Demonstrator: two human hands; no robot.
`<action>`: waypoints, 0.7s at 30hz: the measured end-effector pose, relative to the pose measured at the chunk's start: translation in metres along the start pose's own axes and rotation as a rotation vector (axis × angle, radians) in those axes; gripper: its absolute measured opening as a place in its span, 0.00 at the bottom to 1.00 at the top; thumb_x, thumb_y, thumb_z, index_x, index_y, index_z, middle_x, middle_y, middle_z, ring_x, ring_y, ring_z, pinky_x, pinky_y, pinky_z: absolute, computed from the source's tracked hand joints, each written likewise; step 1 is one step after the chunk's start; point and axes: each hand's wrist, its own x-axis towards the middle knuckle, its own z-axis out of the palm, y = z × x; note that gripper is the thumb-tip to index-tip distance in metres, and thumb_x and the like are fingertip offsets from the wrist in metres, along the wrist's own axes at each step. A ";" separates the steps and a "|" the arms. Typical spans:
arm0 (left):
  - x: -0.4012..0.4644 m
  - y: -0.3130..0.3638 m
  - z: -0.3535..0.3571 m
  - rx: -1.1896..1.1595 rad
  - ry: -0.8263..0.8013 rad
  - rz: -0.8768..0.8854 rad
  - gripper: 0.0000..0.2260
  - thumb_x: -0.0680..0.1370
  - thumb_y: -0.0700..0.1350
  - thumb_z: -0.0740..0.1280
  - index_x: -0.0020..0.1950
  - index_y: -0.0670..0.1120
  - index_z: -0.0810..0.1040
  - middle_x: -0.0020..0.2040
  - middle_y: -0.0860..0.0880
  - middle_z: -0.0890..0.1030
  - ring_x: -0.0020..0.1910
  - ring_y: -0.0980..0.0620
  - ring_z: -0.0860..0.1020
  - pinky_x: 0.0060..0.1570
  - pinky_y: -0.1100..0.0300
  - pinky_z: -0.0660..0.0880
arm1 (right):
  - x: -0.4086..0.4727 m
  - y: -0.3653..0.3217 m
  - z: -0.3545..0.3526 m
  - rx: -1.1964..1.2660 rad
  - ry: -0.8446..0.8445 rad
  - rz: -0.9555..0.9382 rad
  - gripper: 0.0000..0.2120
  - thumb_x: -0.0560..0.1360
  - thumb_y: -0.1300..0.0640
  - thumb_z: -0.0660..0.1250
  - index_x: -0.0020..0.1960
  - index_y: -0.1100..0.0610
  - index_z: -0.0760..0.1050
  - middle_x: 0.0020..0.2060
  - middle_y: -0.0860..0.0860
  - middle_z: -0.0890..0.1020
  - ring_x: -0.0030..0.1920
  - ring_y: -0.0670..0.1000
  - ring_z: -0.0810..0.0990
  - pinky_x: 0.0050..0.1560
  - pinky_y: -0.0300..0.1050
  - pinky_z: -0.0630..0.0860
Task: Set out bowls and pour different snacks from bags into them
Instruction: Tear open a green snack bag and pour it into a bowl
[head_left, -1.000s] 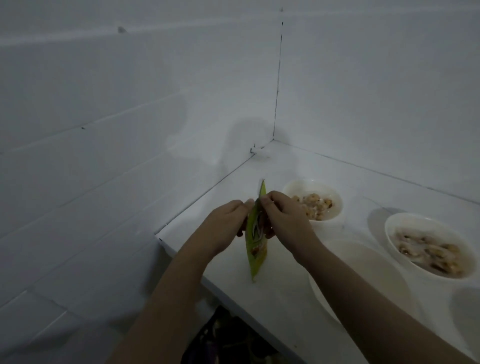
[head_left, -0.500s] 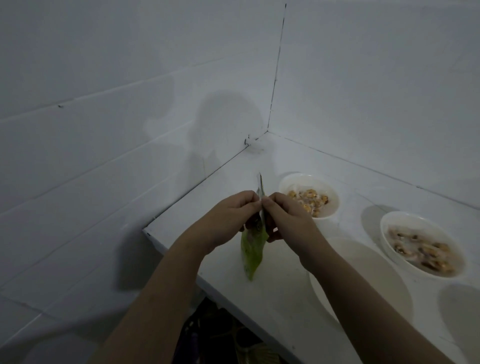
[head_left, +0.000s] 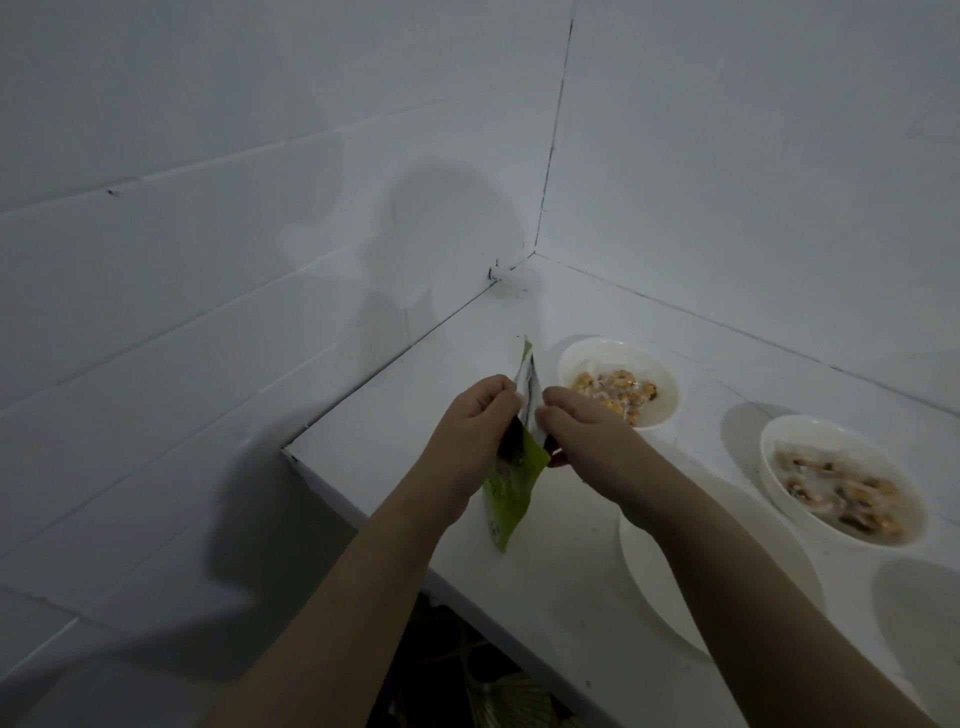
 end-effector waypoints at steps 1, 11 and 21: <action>0.000 -0.001 -0.001 0.009 -0.009 0.011 0.12 0.82 0.42 0.57 0.39 0.43 0.68 0.33 0.48 0.67 0.34 0.51 0.66 0.39 0.55 0.67 | 0.000 0.002 0.000 0.019 0.012 0.013 0.11 0.81 0.57 0.55 0.42 0.59 0.69 0.42 0.61 0.78 0.48 0.61 0.81 0.56 0.62 0.79; -0.003 -0.005 0.009 0.033 0.417 0.177 0.13 0.81 0.39 0.59 0.35 0.44 0.66 0.29 0.53 0.65 0.26 0.60 0.63 0.26 0.70 0.63 | -0.002 0.008 -0.006 -0.235 0.343 -0.020 0.16 0.74 0.53 0.61 0.37 0.66 0.69 0.38 0.66 0.81 0.35 0.63 0.80 0.41 0.62 0.80; -0.013 -0.006 0.012 0.048 0.522 0.299 0.16 0.80 0.36 0.60 0.33 0.46 0.64 0.25 0.56 0.65 0.25 0.60 0.64 0.25 0.71 0.62 | 0.007 -0.017 -0.021 -0.234 0.133 0.043 0.14 0.80 0.55 0.59 0.48 0.64 0.79 0.43 0.60 0.84 0.40 0.55 0.86 0.46 0.58 0.84</action>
